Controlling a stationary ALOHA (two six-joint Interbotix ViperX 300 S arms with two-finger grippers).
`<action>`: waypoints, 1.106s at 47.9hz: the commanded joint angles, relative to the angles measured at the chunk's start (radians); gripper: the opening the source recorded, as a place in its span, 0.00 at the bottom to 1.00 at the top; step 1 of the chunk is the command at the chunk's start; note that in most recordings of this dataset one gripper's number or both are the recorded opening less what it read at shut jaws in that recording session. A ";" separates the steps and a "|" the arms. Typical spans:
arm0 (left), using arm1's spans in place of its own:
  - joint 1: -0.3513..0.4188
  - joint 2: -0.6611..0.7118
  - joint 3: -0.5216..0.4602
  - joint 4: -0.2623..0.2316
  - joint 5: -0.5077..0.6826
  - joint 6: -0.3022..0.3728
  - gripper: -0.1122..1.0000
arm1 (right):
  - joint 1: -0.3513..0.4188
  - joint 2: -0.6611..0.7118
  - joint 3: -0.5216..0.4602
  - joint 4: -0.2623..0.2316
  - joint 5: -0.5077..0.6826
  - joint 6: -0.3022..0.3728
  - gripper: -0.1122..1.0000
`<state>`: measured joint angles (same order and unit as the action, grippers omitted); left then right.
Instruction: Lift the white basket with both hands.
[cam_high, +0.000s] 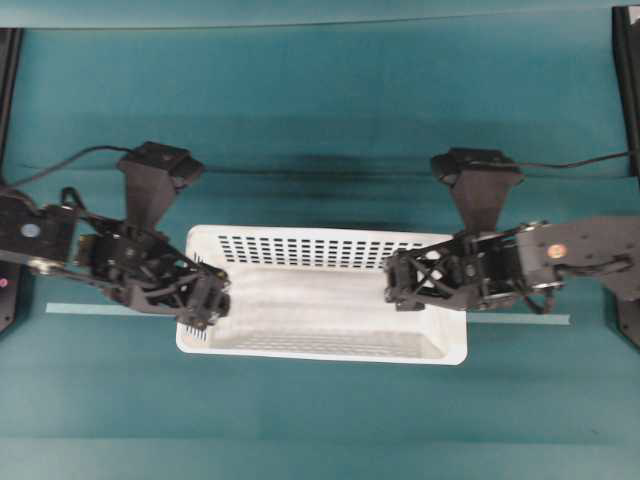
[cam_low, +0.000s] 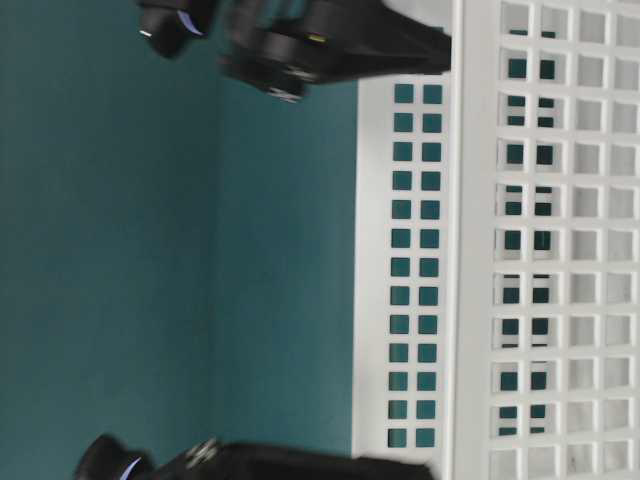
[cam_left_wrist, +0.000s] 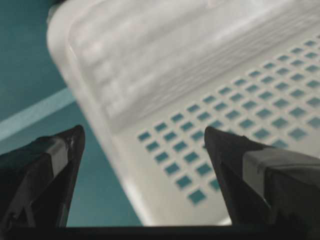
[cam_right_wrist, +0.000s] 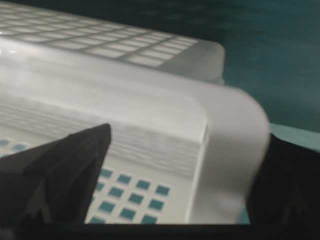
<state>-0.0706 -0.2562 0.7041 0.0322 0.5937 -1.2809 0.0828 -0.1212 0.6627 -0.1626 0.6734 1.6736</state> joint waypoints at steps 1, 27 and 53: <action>-0.002 -0.067 -0.006 0.005 0.031 0.005 0.96 | 0.002 -0.048 -0.012 -0.008 0.035 -0.002 0.96; 0.023 -0.400 0.032 0.005 0.035 0.009 0.96 | -0.031 -0.310 -0.061 -0.051 -0.005 -0.238 0.96; 0.025 -0.584 0.081 0.005 -0.298 0.482 0.96 | -0.051 -0.356 -0.015 -0.206 -0.515 -0.716 0.95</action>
<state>-0.0476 -0.8237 0.7946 0.0322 0.3145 -0.8682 0.0291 -0.4571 0.6443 -0.3620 0.2102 1.0094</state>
